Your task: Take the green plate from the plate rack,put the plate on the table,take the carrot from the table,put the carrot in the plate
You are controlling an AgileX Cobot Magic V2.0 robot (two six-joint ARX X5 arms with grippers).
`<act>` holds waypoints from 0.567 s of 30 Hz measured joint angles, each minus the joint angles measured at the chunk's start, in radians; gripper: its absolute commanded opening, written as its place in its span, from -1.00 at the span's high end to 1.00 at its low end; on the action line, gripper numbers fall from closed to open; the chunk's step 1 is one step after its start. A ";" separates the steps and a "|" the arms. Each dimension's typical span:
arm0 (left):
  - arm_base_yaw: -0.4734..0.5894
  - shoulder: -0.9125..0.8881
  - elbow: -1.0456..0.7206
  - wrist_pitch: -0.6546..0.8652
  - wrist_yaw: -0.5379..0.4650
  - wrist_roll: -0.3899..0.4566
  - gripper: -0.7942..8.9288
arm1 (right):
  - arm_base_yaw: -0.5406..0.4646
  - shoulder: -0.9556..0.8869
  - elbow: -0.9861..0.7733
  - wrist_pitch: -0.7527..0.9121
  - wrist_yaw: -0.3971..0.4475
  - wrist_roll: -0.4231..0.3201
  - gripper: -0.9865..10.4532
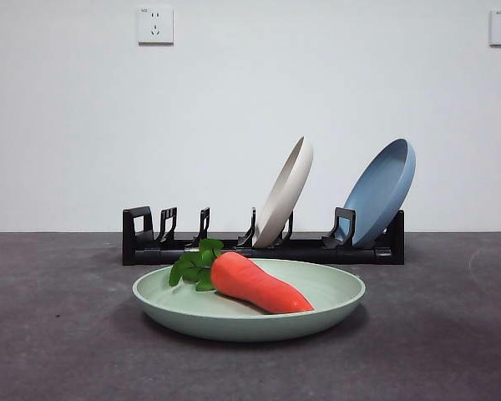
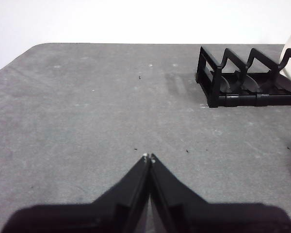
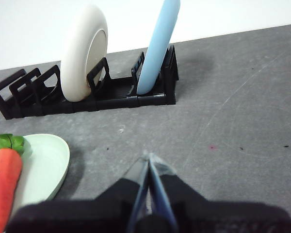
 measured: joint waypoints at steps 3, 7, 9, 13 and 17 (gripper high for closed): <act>0.000 0.000 0.000 0.000 0.000 0.000 0.84 | 0.000 0.000 0.000 0.000 0.000 0.006 0.83; 0.000 0.000 0.000 0.000 0.000 0.000 0.84 | 0.000 0.000 0.000 0.000 0.000 0.009 0.83; 0.000 0.000 0.000 0.000 0.000 0.000 0.84 | 0.000 0.000 0.000 0.000 0.000 0.011 0.83; 0.000 0.000 0.000 0.000 0.000 0.000 0.84 | 0.000 0.000 0.000 0.000 0.000 0.013 0.83; 0.000 0.000 0.000 0.000 0.000 0.000 0.84 | 0.000 0.000 0.000 0.000 0.000 0.014 0.83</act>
